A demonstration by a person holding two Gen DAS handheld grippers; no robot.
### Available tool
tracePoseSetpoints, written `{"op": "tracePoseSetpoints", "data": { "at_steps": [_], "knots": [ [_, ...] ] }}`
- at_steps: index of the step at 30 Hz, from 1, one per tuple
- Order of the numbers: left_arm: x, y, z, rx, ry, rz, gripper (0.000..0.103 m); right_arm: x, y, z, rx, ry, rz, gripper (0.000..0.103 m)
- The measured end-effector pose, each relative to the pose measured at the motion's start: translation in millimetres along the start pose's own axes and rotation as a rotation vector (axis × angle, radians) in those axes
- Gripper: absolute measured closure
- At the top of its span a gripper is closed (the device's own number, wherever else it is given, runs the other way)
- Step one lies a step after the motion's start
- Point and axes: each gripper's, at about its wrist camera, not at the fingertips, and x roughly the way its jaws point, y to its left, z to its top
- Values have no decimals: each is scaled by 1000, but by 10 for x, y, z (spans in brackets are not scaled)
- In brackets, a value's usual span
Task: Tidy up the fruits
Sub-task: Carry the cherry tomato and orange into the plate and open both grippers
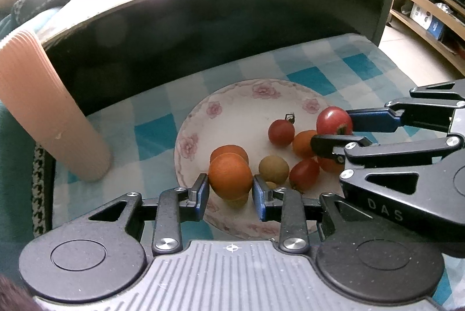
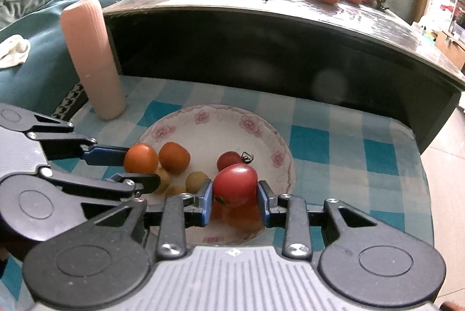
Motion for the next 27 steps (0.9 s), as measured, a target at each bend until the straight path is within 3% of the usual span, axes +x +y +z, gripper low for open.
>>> {"op": "tracePoseSetpoints", "data": {
  "at_steps": [27],
  "knots": [
    [206,14,78,-13,23,13,63,343,-56,130,-23,15,-13,56]
  ]
}}
